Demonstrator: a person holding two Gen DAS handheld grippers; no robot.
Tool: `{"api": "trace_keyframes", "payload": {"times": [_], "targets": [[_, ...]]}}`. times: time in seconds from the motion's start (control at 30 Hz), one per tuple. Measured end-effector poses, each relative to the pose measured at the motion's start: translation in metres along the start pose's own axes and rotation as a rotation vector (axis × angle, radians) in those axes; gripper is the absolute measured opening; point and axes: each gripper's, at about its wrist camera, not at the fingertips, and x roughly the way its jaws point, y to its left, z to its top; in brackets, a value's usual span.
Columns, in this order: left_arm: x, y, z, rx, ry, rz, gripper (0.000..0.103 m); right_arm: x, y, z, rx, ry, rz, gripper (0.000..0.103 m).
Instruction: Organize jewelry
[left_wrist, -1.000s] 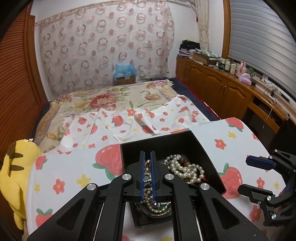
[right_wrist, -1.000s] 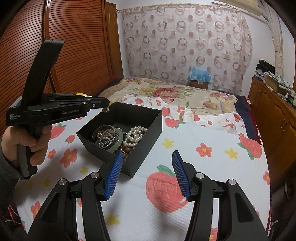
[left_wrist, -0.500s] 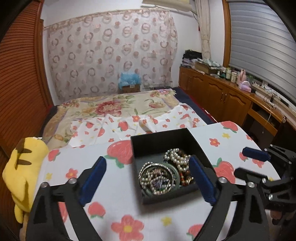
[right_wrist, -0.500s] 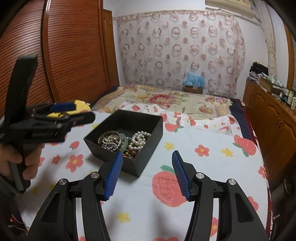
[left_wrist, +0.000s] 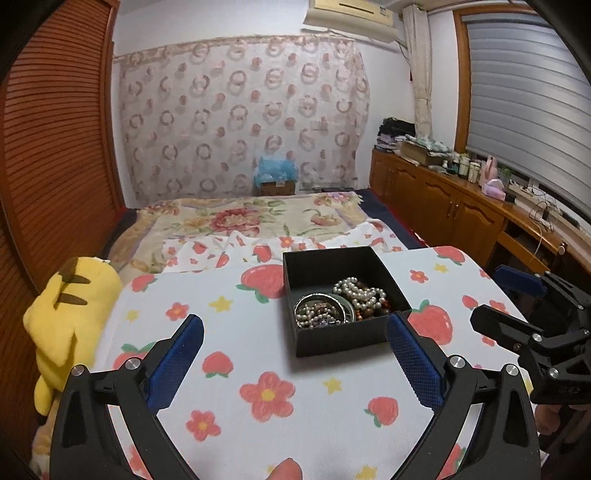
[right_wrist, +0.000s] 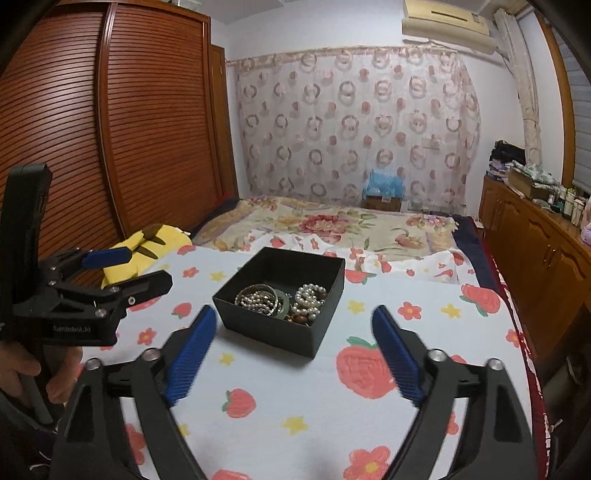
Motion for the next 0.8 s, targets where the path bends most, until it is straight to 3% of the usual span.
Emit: {"api": "trace_keyframes", "payload": {"times": [0.13, 0.4, 0.8], "targets": [[-0.014, 0.004, -0.004, -0.015, -0.017, 0.024, 0.095, -0.013, 0.007, 0.0, 0.002, -0.031, -0.034, 0.1], [-0.033, 0.01, -0.017, -0.042, -0.013, 0.061, 0.095, -0.031, 0.008, -0.006, 0.045, -0.072, -0.102, 0.1], [-0.04, 0.007, -0.022, -0.03, -0.028, 0.069, 0.095, -0.037, 0.006, -0.013, 0.056, -0.087, -0.116, 0.1]]}}
